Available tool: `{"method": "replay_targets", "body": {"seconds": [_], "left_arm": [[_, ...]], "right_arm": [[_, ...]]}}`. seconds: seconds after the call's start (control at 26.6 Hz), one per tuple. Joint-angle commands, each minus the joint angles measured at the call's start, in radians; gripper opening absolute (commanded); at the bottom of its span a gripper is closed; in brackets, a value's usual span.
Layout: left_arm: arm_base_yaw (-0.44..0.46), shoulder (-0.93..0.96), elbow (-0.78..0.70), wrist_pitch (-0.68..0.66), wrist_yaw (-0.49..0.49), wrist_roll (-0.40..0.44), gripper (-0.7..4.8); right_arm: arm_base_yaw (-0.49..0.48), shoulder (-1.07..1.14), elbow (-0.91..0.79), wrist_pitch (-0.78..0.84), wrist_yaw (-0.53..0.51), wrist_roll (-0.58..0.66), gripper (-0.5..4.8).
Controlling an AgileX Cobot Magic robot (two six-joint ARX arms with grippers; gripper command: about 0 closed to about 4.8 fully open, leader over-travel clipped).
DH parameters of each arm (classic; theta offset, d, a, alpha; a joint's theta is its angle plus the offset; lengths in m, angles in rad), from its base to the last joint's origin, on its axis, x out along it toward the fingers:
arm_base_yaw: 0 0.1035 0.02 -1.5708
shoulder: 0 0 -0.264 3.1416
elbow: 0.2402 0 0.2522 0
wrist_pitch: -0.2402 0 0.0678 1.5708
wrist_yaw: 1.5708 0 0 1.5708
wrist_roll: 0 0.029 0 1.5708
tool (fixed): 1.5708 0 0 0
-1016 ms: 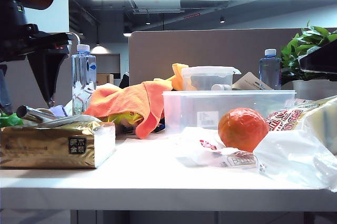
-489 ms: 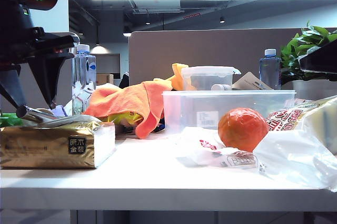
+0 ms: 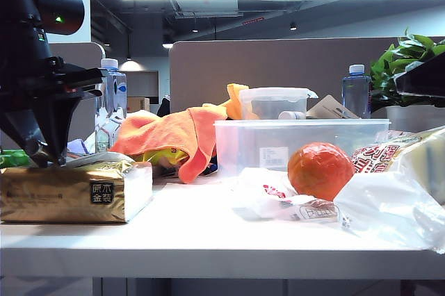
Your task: Pick up the metal ice scoop from the table and place it inside the transparent plastic box.
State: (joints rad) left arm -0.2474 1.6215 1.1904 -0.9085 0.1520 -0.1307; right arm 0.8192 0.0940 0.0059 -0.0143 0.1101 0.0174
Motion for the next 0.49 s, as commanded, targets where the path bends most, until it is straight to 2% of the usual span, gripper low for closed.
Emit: {"method": "replay_targets", "body": {"seconds": [0.04, 0.15, 0.26, 0.49], "left_arm": [[-0.001, -0.004, 0.004, 0.005, 0.004, 0.004, 0.48], [-0.001, -0.004, 0.004, 0.008, 0.005, 0.011, 0.46], [-0.001, -0.004, 0.005, 0.005, 0.004, 0.026, -0.06], [-0.002, -0.012, 0.037, -0.044, -0.042, 0.054, -0.06]], "right_arm": [[0.0, 0.001, 0.002, 0.016, 0.001, 0.001, -0.01], [0.0, 0.001, 0.002, 0.015, 0.001, 0.001, -0.01], [0.0, 0.001, 0.002, 0.016, 0.001, 0.001, -0.01], [0.0, 0.001, 0.002, 0.016, 0.001, 0.001, -0.01]]}}
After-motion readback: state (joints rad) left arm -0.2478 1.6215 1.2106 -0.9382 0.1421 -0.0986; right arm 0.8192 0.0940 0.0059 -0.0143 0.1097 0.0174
